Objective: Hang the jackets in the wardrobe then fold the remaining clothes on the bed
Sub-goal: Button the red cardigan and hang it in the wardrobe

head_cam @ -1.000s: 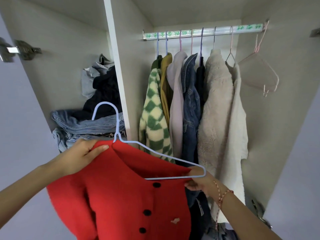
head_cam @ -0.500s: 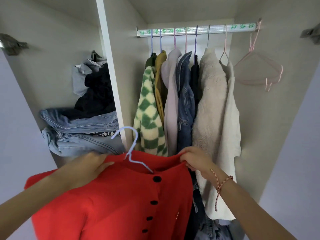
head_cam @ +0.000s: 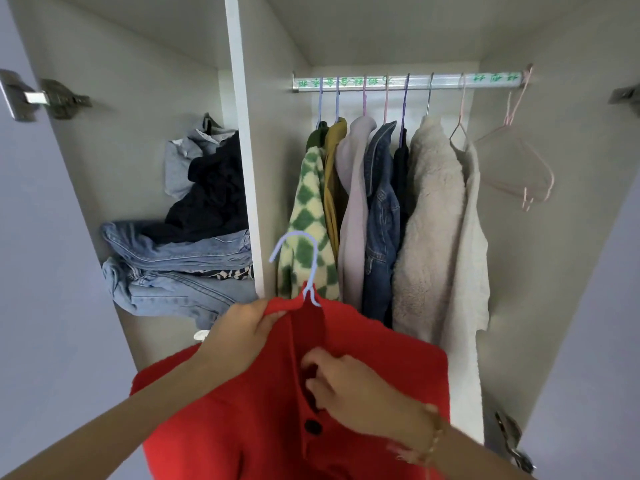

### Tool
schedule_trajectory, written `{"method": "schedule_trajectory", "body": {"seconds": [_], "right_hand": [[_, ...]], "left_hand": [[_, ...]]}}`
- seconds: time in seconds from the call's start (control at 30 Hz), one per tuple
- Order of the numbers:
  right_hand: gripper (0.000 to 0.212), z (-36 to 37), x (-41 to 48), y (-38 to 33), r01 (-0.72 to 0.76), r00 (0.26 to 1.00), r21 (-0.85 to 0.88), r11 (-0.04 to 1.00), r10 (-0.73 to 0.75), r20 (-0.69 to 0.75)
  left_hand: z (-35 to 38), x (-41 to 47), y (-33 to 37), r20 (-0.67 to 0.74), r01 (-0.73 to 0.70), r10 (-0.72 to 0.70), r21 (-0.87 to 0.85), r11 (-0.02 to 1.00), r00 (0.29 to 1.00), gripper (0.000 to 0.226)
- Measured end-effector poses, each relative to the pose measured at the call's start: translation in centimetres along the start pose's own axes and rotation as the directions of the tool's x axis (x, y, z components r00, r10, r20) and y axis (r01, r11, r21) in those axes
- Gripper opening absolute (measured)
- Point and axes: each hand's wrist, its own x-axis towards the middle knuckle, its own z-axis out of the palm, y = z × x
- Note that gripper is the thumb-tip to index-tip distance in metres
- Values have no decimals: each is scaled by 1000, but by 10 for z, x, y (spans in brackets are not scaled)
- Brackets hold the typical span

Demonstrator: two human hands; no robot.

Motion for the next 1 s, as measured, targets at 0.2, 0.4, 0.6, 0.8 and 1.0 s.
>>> {"method": "schedule_trajectory", "body": {"seconds": [0.2,0.4,0.6,0.8,1.0], "right_hand": [[39,-109,6,56,-126,901,-238,963,11,-433],[26,-84,25,13,-73,991,242,968,99,-96],[6,-102,18,-2,-75,856,739,669,423,-296],[14,-123,3,-19,8,822,741,671,418,-387],[12,-128,-9,-5,54,796,776,629,442,-413]], "left_hand": [[-28,18,2,-173,-140,123,-89,986,977,53],[-15,35,16,5,-265,266,-90,960,964,62],[-12,45,11,-129,-259,277,143,955,952,54],[0,37,-15,-323,167,-160,-5,986,933,104],[1,40,-49,-191,305,-349,-225,926,918,24]]}}
